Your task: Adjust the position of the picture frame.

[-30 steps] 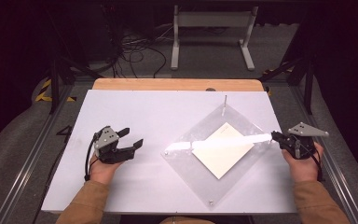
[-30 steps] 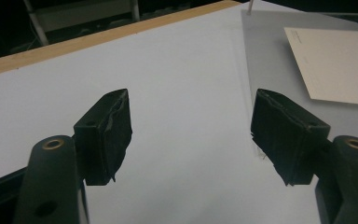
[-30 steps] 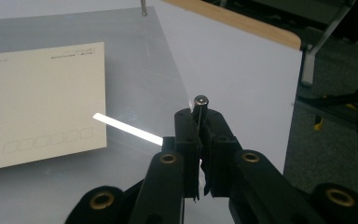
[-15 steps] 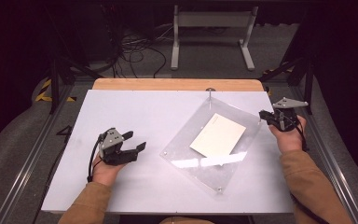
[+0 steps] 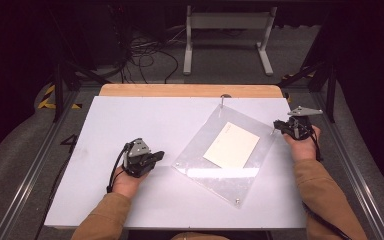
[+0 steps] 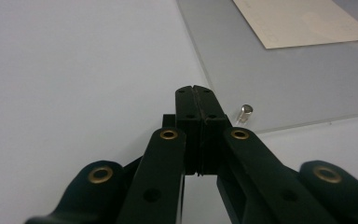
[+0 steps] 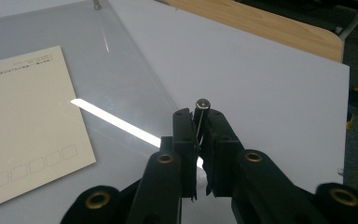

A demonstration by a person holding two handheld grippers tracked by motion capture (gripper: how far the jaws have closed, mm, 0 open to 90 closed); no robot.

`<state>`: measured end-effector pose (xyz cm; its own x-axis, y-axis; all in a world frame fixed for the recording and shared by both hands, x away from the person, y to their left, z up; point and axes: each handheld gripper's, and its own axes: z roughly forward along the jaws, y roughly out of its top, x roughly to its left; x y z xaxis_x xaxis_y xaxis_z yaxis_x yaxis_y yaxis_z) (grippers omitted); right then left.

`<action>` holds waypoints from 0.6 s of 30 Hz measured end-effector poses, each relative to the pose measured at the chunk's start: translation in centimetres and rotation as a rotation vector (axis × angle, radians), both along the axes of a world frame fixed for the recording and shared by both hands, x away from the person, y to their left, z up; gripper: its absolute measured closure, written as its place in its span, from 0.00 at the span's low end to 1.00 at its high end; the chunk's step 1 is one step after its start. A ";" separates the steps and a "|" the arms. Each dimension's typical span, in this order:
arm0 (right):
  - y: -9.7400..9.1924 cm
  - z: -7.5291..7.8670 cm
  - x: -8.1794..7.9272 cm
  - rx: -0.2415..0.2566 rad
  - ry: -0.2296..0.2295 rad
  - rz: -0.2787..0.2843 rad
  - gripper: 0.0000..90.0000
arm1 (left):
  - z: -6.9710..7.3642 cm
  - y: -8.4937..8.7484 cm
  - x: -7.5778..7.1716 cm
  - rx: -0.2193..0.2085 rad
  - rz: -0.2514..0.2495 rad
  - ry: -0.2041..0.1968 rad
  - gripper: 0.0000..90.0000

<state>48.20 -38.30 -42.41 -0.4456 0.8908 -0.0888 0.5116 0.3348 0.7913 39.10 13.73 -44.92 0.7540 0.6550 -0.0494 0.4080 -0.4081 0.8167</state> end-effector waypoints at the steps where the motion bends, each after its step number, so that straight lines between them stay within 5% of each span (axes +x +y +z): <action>1: 0.0 0.0 0.0 0.002 -0.007 0.000 0.90 | 0.0 -0.4 0.1 0.010 -0.012 0.010 0.99; 7: -0.1 0.3 -0.1 0.010 -0.006 0.001 0.89 | -0.9 -1.9 1.3 0.029 -0.031 0.096 0.99; 14: -0.2 0.4 0.0 0.019 -0.004 0.009 0.91 | -1.1 -2.6 1.7 0.046 -0.069 0.131 1.00; 16: -0.3 0.5 0.0 0.022 -0.004 0.005 0.91 | -1.2 -2.4 2.0 0.001 -0.079 0.188 1.00; 18: -0.4 0.5 -0.1 0.027 -0.005 0.005 0.90 | -1.2 -2.3 2.1 0.009 -0.082 0.179 1.00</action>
